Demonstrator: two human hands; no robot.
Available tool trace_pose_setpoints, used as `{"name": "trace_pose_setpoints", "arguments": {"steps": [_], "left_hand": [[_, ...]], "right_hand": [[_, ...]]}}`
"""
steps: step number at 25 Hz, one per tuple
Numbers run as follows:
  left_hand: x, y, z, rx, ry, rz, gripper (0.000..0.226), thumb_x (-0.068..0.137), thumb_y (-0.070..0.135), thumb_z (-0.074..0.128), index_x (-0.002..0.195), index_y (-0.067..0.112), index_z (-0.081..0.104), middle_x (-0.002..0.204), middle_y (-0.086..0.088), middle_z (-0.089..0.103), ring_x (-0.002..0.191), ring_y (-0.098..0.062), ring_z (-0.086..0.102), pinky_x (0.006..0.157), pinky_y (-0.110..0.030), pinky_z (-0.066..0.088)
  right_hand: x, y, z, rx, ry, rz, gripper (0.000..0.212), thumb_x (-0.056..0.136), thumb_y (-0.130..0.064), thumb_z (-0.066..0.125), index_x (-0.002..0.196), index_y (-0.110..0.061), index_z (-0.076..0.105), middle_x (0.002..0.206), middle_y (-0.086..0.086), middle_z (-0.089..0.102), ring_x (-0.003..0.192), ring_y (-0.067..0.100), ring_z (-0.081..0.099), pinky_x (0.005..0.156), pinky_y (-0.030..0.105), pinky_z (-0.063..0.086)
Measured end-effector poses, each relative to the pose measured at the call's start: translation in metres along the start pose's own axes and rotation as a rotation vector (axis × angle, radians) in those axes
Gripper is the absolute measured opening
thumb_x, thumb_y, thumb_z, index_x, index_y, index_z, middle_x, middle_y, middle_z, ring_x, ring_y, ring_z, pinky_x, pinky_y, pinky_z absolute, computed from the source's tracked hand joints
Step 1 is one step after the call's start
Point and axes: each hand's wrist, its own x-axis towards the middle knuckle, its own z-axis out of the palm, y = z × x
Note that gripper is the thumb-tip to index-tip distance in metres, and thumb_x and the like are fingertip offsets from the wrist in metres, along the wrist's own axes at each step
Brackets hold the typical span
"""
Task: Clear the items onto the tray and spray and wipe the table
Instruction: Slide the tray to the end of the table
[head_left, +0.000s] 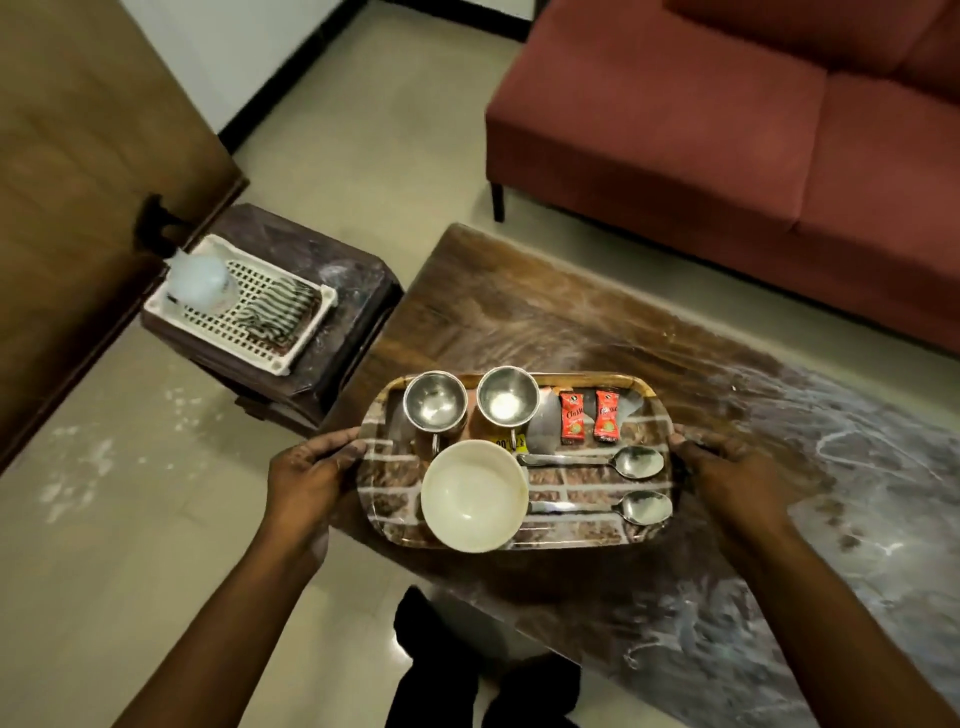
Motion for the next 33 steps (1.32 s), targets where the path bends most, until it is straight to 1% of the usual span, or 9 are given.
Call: {"name": "trace_pose_setpoints", "arguments": {"steps": [3, 8, 10, 13, 15, 18, 21, 26, 33], "left_hand": [[-0.006, 0.032, -0.033, -0.079, 0.025, 0.006, 0.020, 0.095, -0.007, 0.069, 0.106, 0.006, 0.080, 0.085, -0.006, 0.083, 0.068, -0.011, 0.079, 0.060, -0.020, 0.063], [-0.003, 0.061, -0.070, -0.179, 0.065, 0.032, 0.017, 0.097, -0.007, 0.067, 0.107, 0.002, 0.079, 0.085, -0.007, 0.084, 0.074, -0.019, 0.078, 0.077, -0.034, 0.068], [0.001, 0.060, -0.076, -0.208, 0.076, 0.014, 0.016, 0.098, -0.006, 0.067, 0.103, 0.004, 0.079, 0.083, -0.006, 0.085, 0.072, -0.018, 0.080, 0.072, -0.032, 0.070], [0.008, 0.048, -0.072, -0.241, 0.102, -0.037, 0.016, 0.097, -0.007, 0.067, 0.103, 0.002, 0.078, 0.084, -0.008, 0.085, 0.070, -0.016, 0.081, 0.061, -0.025, 0.066], [0.012, 0.033, -0.062, -0.280, 0.137, -0.071, 0.015, 0.098, -0.007, 0.067, 0.103, 0.002, 0.078, 0.086, -0.011, 0.086, 0.072, -0.018, 0.083, 0.061, -0.025, 0.066], [0.017, 0.007, -0.041, -0.353, 0.163, -0.130, 0.015, 0.098, -0.008, 0.067, 0.103, 0.002, 0.077, 0.090, -0.014, 0.086, 0.077, -0.023, 0.084, 0.067, -0.030, 0.069], [0.029, -0.024, -0.018, -0.397, 0.207, -0.203, 0.016, 0.099, -0.009, 0.066, 0.108, 0.000, 0.075, 0.094, -0.017, 0.085, 0.085, -0.030, 0.083, 0.075, -0.034, 0.070], [0.058, -0.062, 0.007, -0.531, 0.260, -0.291, 0.017, 0.103, -0.015, 0.053, 0.109, -0.007, 0.067, 0.079, -0.015, 0.083, 0.068, -0.022, 0.083, 0.068, -0.029, 0.069], [0.102, -0.094, 0.018, -0.531, 0.303, -0.335, 0.021, 0.101, -0.015, 0.056, 0.120, -0.011, 0.062, 0.098, -0.025, 0.076, 0.065, -0.018, 0.082, 0.068, -0.030, 0.069]], "right_hand": [[0.000, -0.055, 0.037, -0.091, -0.050, -0.075, 0.012, 0.101, -0.012, 0.069, 0.096, -0.014, 0.080, 0.086, 0.003, 0.082, 0.068, 0.012, 0.074, 0.059, 0.028, 0.055], [0.032, -0.124, 0.106, -0.139, -0.138, -0.169, 0.010, 0.097, -0.012, 0.074, 0.089, -0.012, 0.078, 0.084, 0.006, 0.082, 0.073, 0.019, 0.077, 0.068, 0.038, 0.064], [0.055, -0.142, 0.135, -0.129, -0.176, -0.180, 0.005, 0.095, -0.010, 0.077, 0.095, -0.007, 0.080, 0.093, 0.017, 0.081, 0.080, 0.030, 0.077, 0.074, 0.042, 0.065], [0.097, -0.162, 0.173, -0.229, -0.227, -0.232, 0.013, 0.095, -0.009, 0.076, 0.106, -0.002, 0.080, 0.102, 0.022, 0.080, 0.080, 0.027, 0.076, 0.068, 0.036, 0.064], [0.124, -0.172, 0.196, -0.299, -0.282, -0.244, 0.014, 0.096, -0.007, 0.074, 0.108, -0.002, 0.079, 0.106, 0.023, 0.079, 0.083, 0.030, 0.075, 0.074, 0.040, 0.064], [0.159, -0.180, 0.225, -0.370, -0.357, -0.246, 0.014, 0.096, -0.006, 0.073, 0.107, -0.001, 0.080, 0.103, 0.023, 0.077, 0.086, 0.034, 0.072, 0.084, 0.049, 0.062], [0.191, -0.179, 0.256, -0.463, -0.441, -0.248, 0.012, 0.097, -0.005, 0.071, 0.105, -0.004, 0.080, 0.102, 0.023, 0.077, 0.082, 0.031, 0.072, 0.077, 0.042, 0.062], [0.230, -0.159, 0.302, -0.566, -0.481, -0.242, 0.011, 0.096, -0.004, 0.072, 0.094, -0.010, 0.081, 0.096, 0.014, 0.079, 0.081, 0.026, 0.074, 0.072, 0.038, 0.061], [0.257, -0.127, 0.332, -0.618, -0.460, -0.204, 0.014, 0.098, -0.003, 0.070, 0.089, -0.013, 0.075, 0.095, 0.011, 0.077, 0.081, 0.024, 0.074, 0.080, 0.040, 0.064]]}}
